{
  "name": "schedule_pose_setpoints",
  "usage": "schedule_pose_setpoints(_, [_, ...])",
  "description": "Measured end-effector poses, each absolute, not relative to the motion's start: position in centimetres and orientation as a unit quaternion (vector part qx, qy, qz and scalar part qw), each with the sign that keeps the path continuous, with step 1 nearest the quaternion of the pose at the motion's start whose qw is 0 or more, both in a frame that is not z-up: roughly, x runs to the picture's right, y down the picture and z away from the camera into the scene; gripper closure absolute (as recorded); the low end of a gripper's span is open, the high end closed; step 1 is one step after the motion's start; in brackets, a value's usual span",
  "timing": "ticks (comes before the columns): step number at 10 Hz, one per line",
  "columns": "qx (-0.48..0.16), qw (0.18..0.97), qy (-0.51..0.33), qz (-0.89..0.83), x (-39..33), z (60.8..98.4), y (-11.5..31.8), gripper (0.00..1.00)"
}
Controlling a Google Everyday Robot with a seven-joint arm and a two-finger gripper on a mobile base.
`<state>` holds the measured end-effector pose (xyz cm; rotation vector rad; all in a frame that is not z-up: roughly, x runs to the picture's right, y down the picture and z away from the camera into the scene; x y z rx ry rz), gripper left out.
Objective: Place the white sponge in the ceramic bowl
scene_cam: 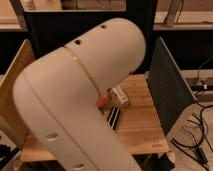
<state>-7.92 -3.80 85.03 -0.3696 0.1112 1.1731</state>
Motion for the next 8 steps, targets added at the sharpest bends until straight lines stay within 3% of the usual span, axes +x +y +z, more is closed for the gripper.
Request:
schedule_pose_setpoints(3, [-0.242, 0.803, -0.01, 0.544, -8.5, 85.0, -2.4, 0.99])
schedule_pose_setpoints(6, [-0.267, 0.799, -0.038, 0.537, -9.2, 84.5, -2.0, 0.93])
schedule_pose_setpoints(8, [-0.268, 0.8, -0.039, 0.536, -9.4, 84.5, -2.0, 0.75])
